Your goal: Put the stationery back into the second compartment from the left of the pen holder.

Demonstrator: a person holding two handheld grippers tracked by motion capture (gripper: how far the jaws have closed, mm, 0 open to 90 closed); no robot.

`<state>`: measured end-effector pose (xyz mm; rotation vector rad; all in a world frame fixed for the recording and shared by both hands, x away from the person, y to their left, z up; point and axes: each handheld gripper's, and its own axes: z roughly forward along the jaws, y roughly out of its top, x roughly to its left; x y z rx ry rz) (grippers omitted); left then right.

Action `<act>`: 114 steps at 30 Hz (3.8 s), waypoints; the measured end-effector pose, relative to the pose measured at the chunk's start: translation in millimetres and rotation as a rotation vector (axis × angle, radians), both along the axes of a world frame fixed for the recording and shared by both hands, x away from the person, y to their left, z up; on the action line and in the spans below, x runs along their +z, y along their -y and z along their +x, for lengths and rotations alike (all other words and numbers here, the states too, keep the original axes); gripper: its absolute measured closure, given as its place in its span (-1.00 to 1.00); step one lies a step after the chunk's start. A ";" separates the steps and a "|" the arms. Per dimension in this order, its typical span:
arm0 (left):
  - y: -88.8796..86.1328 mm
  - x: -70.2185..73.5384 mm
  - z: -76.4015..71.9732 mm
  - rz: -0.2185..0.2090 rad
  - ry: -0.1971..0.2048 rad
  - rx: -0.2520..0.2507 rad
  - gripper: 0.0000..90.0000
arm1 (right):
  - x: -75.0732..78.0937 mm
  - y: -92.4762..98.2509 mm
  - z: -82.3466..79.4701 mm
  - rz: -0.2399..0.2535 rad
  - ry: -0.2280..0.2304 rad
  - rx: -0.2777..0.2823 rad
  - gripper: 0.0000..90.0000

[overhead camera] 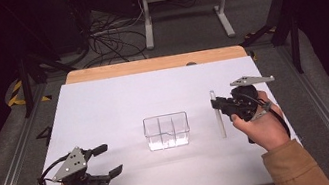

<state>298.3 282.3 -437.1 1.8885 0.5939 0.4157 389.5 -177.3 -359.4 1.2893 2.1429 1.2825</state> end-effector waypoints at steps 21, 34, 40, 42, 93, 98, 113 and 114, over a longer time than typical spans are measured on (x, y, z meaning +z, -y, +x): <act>-0.1 0.2 -0.7 -0.001 0.002 0.003 -0.61 | 2.5 -0.6 -1.0 0.125 0.309 0.338 0.76; -0.8 -0.1 -0.6 -0.004 0.003 0.007 -0.61 | 6.5 -17.6 -3.1 0.248 0.385 0.434 0.76; -0.3 -0.4 -0.5 0.000 0.002 0.007 -0.61 | 7.2 -31.6 -3.6 0.276 0.397 0.461 0.76; -0.3 -0.5 -0.5 0.000 0.002 0.007 -0.61 | 7.4 -37.6 -3.6 0.277 0.401 0.474 0.76; -1.0 -1.2 -0.2 -0.002 0.001 0.004 -0.61 | -23.7 -103.4 14.4 0.218 0.322 0.497 0.44; -1.2 -1.5 -0.2 -0.003 -0.001 0.004 -0.61 | -19.0 -100.2 13.1 0.195 0.411 0.489 -0.17; -0.8 -1.0 -1.5 -0.008 0.002 0.011 -0.62 | 0.9 -69.6 -0.8 0.160 0.472 0.449 -0.44; -0.9 -0.8 -1.6 -0.007 0.002 0.010 -0.62 | 1.7 -67.2 -1.6 0.161 0.472 0.444 -0.44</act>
